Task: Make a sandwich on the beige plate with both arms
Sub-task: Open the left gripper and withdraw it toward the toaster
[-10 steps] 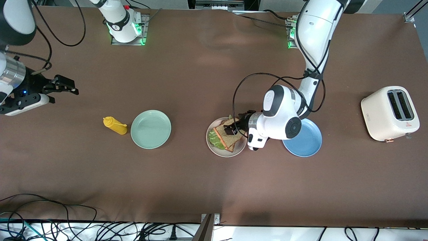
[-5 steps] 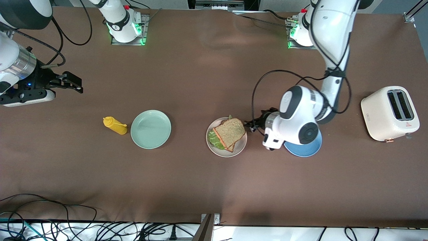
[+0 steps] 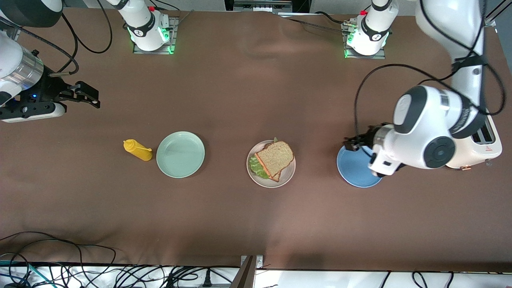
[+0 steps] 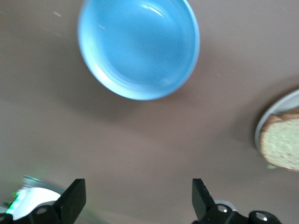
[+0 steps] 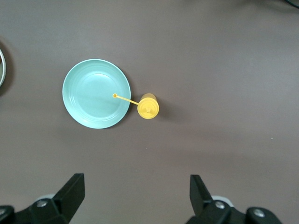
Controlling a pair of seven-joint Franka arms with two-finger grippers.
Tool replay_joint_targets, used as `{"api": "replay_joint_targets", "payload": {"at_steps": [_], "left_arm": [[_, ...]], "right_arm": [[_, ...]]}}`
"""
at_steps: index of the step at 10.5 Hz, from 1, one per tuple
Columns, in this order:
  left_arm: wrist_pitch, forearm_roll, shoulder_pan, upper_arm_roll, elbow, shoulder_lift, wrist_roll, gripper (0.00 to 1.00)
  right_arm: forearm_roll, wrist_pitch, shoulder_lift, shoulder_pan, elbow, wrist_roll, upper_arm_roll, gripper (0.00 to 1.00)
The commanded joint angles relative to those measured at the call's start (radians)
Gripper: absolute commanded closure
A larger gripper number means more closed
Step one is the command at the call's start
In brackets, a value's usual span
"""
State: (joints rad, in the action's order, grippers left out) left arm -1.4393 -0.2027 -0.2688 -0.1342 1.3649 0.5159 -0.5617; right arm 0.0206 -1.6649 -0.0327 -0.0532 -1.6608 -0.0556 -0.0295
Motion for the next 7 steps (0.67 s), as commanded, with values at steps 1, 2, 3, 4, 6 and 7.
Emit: {"api": "replay_joint_targets", "payload": {"at_steps": [1, 2, 3, 4, 6, 7], "left_arm": [[0.028, 0.097, 0.080, 0.007, 0.019, -0.088, 0.121, 0.00], [0.030, 0.129, 0.121, 0.008, 0.019, -0.124, 0.176, 0.00], [0.030, 0.159, 0.146, 0.008, 0.019, -0.157, 0.237, 0.00], [0.030, 0.181, 0.167, 0.008, 0.019, -0.193, 0.305, 0.00], [0.028, 0.210, 0.180, 0.008, 0.020, -0.243, 0.388, 0.03], [0.028, 0.212, 0.181, 0.008, 0.028, -0.264, 0.404, 0.06]], "right_arm": [[-0.005, 0.048, 0.037, 0.009, -0.007, 0.002, 0.014, 0.00], [-0.005, 0.050, 0.039, 0.010, -0.007, -0.004, 0.026, 0.00], [-0.005, 0.050, 0.039, 0.010, -0.007, 0.000, 0.028, 0.00], [-0.005, 0.060, 0.034, 0.012, 0.004, 0.000, 0.030, 0.00], [-0.005, 0.074, 0.030, 0.003, 0.022, 0.003, 0.025, 0.00], [-0.005, 0.076, 0.028, 0.006, 0.022, 0.003, 0.026, 0.00]]}}
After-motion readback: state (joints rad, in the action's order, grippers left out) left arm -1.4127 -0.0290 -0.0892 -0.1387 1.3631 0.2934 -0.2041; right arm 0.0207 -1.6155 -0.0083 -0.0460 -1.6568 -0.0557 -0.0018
